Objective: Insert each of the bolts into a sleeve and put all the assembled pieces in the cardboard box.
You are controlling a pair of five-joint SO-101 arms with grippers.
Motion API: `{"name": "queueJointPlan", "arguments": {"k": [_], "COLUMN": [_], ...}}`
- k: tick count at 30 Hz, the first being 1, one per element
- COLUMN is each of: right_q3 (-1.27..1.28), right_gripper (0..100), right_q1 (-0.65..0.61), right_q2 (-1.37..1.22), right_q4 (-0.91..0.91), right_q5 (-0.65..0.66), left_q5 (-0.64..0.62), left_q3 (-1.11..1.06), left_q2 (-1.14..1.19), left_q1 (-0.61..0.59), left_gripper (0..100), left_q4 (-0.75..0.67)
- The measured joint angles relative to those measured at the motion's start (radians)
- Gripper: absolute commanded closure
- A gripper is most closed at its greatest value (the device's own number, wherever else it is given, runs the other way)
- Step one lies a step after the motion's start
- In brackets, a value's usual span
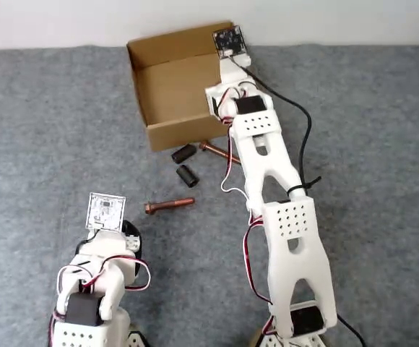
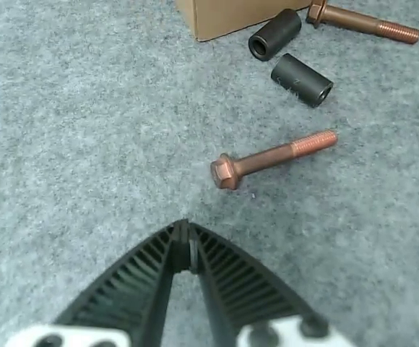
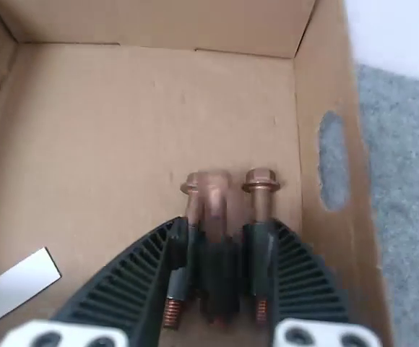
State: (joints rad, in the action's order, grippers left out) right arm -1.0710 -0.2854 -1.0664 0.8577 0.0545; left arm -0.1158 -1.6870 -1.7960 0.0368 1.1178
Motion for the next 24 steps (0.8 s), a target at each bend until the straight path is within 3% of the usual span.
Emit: {"name": "queueJointPlan", "arguments": {"k": [7, 15, 24], "right_q3": [-0.201, -0.446, -0.562], "right_gripper": [99.4, 99.0, 99.0], "right_q1": [0.002, 0.002, -0.068], "right_q2": [-0.008, -0.008, -0.008], "right_q4": [0.124, 0.442, 0.770], "right_q5": [0.000, 0.000, 0.000], "left_q5": [0.000, 0.002, 0.000], "left_q3": [0.000, 0.000, 0.000], "left_q2": [0.000, 0.000, 0.000], "left_q1": [0.000, -0.002, -0.126], "left_gripper": [99, 99, 99], "left_q4": [0.000, 0.000, -0.048]}}
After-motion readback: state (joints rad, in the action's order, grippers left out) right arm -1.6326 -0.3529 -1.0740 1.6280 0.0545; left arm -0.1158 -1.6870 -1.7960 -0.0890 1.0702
